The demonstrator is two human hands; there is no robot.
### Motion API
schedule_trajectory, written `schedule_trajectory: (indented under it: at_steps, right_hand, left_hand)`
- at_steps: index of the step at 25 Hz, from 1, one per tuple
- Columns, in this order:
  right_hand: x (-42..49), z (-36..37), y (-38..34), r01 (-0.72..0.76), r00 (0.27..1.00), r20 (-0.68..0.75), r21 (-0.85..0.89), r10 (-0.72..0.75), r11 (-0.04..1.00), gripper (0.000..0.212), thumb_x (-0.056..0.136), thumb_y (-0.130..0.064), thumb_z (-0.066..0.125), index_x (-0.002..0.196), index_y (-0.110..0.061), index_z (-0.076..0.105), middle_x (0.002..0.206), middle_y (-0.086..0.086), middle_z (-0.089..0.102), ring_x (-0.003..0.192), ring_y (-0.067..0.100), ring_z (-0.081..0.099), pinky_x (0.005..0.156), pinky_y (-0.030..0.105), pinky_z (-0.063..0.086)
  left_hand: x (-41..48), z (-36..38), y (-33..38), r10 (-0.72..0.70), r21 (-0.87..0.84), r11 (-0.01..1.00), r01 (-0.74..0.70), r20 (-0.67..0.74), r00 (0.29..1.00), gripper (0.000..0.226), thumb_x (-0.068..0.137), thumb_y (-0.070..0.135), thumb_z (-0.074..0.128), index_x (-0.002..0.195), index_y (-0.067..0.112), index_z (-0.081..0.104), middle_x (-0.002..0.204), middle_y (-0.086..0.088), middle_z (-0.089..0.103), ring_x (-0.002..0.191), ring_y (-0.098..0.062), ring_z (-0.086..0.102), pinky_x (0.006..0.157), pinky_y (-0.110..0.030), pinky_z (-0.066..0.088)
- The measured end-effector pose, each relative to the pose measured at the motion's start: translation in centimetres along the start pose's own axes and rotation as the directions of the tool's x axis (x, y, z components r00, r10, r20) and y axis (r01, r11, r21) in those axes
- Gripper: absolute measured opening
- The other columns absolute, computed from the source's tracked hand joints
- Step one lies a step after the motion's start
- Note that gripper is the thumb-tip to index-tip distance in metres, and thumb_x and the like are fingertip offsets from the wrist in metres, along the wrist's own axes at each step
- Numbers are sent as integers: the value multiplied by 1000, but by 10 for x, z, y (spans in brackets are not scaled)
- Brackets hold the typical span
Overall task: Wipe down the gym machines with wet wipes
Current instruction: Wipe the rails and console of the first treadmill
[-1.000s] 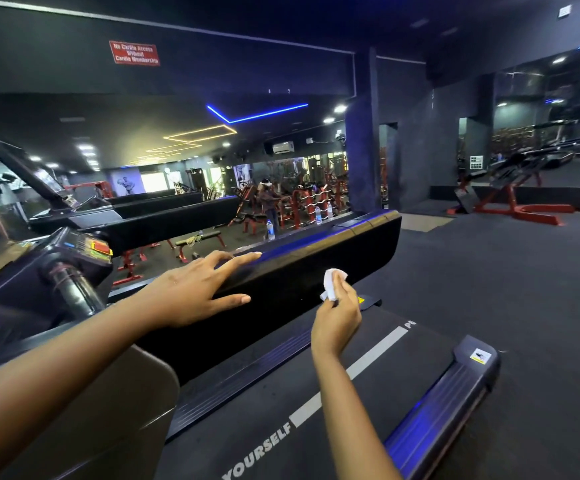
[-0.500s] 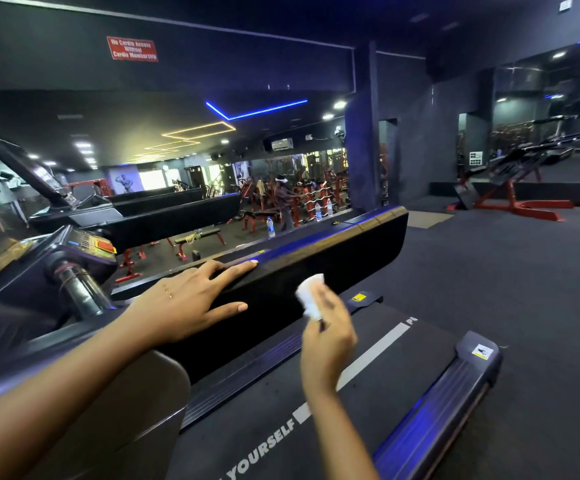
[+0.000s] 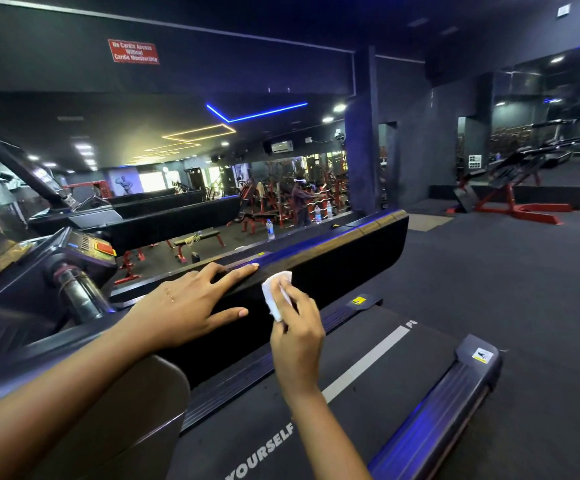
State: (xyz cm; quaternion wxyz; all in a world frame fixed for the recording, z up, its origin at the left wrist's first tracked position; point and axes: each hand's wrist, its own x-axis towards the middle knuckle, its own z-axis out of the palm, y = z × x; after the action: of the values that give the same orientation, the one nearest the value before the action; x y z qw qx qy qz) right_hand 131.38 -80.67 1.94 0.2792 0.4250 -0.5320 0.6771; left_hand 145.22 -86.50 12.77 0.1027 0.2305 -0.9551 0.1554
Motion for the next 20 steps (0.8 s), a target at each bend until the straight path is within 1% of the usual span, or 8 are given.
schedule_trajectory:
  at_steps: [3, 6, 7, 9, 12, 17, 18, 20]
  right_hand:
    - [47, -9, 43, -35, 997, -69, -44, 32, 998, 38, 77, -1, 44, 104, -1, 70, 101, 15, 68, 93, 18, 57, 89, 15, 40]
    - [102, -19, 75, -194, 981, -21, -195, 194, 962, 36, 71, 16, 50, 97, 2, 71, 97, 14, 70, 87, 33, 62, 78, 34, 49]
    - [106, -17, 75, -165, 985, 12, -229, 172, 959, 36, 67, 21, 52, 90, 1, 71, 90, 12, 70, 78, 34, 60, 66, 37, 53]
    - [99, -12, 61, -75, 995, 47, -264, 90, 962, 36, 61, 20, 52, 80, -4, 70, 79, 8, 68, 66, 31, 55, 56, 28, 48]
    - [72, -5, 34, 24, 997, 76, -284, -3, 959, 37, 71, 1, 39, 86, -11, 70, 85, 2, 67, 67, 24, 52, 61, 20, 33]
    - [39, -8, -8, 224, 948, 258, -125, -186, 967, 33, 78, -5, 46, 98, -12, 71, 94, 0, 69, 75, 19, 57, 63, 23, 46]
    - [51, -12, 0, 241, 945, 249, -80, -214, 967, 32, 78, -6, 47, 97, -10, 72, 93, 2, 70, 76, 21, 60, 67, 24, 47]
    - [89, -19, 32, 161, 969, 204, -95, -139, 982, 33, 76, -2, 47, 97, -6, 73, 94, 9, 71, 83, 26, 64, 78, 24, 44]
  left_hand:
    - [1, 0, -1, 11, -6, 1000, -11, 8, 1000, 76, 64, 84, -5, 132, 59, -28, 145, 7, 27, 126, -14, 43, 100, -35, 43]
    - [0, 1, -1, 9, -11, 1000, -9, 17, 1000, 72, 63, 83, -6, 127, 61, -32, 145, 6, 27, 125, -14, 43, 100, -34, 43]
    - [0, 1, 0, 11, -15, 1000, -11, 12, 1000, 71, 63, 83, -7, 126, 61, -33, 145, 7, 27, 125, -14, 43, 100, -33, 43]
    - [1, 1, -1, 21, -20, 1000, -21, 5, 1000, 71, 62, 84, -7, 125, 62, -32, 145, 7, 27, 125, -14, 44, 100, -33, 43]
    - [1, 2, -1, 26, -25, 999, -26, 2, 1000, 79, 57, 89, -12, 129, 61, -29, 145, 7, 27, 126, -14, 43, 100, -33, 43]
    - [0, -3, -2, 10, -38, 999, -9, 18, 1000, 97, 46, 93, -20, 136, 58, -20, 147, 9, 27, 129, -12, 41, 101, -29, 40]
    - [-1, -4, -3, 20, -45, 999, -18, 34, 999, 95, 46, 93, -21, 134, 59, -23, 147, 9, 26, 130, -12, 39, 102, -29, 39]
    - [-5, -6, -6, 38, -30, 999, -36, 54, 998, 88, 45, 92, -24, 126, 60, -30, 149, 9, 21, 132, -11, 37, 104, -27, 38]
